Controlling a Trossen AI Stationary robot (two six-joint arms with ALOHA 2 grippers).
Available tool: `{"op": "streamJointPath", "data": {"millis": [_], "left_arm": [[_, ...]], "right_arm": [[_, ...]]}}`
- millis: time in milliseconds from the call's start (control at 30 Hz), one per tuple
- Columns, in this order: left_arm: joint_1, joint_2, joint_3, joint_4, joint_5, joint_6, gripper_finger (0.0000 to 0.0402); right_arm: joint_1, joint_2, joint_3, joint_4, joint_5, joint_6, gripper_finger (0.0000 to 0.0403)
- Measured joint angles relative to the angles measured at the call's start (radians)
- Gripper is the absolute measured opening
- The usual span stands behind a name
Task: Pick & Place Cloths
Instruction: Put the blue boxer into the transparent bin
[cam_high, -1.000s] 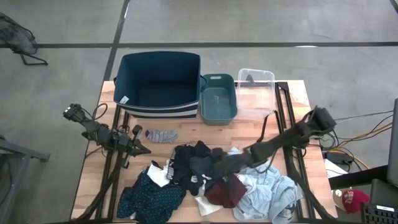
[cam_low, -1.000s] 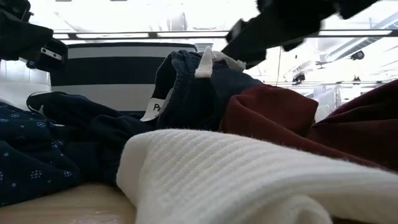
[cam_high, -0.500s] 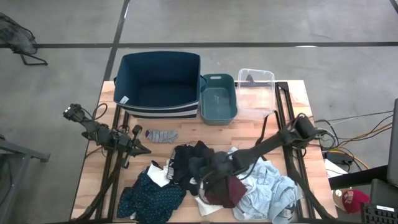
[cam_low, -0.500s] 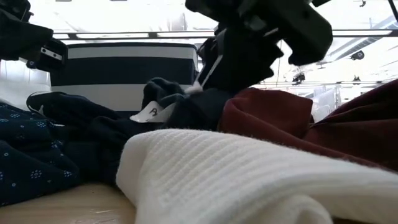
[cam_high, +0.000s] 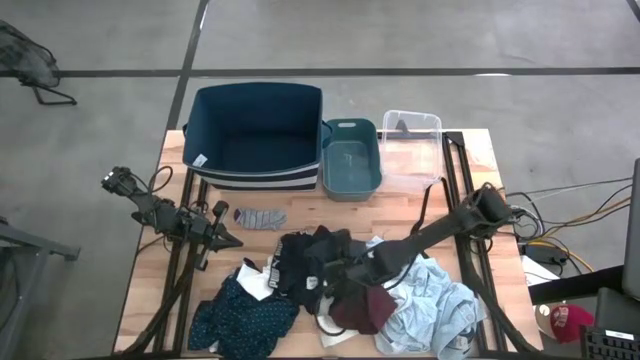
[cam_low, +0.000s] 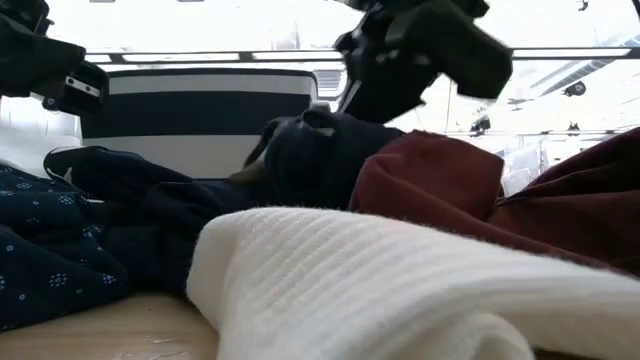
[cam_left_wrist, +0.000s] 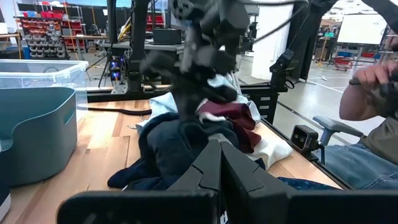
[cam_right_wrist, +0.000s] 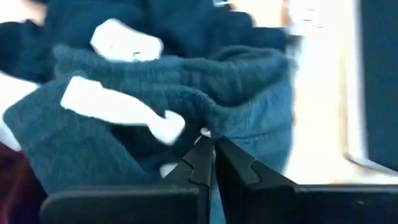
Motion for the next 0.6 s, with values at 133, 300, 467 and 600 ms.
{"op": "streamJointPath", "data": {"millis": [133,300,467,600], "left_arm": [[0.0,0.0,0.0,0.002,0.0,0.0,0.0003],[0.0,0.001,0.0,0.008,0.0,0.0,0.0003],[0.0,0.001,-0.001,0.013,0.0,0.0,0.0003],[0.0,0.001,-0.001,0.019,0.0,0.0,0.0003]], "right_arm": [[0.014,-0.077,-0.002,-0.09,0.087,0.025,0.0009],[0.022,-0.175,-0.004,-0.152,0.132,0.021,0.0009],[0.02,-0.274,-0.004,-0.198,0.178,0.009,0.0008],[0.019,-0.357,-0.005,-0.245,0.244,0.009,0.0008]]}}
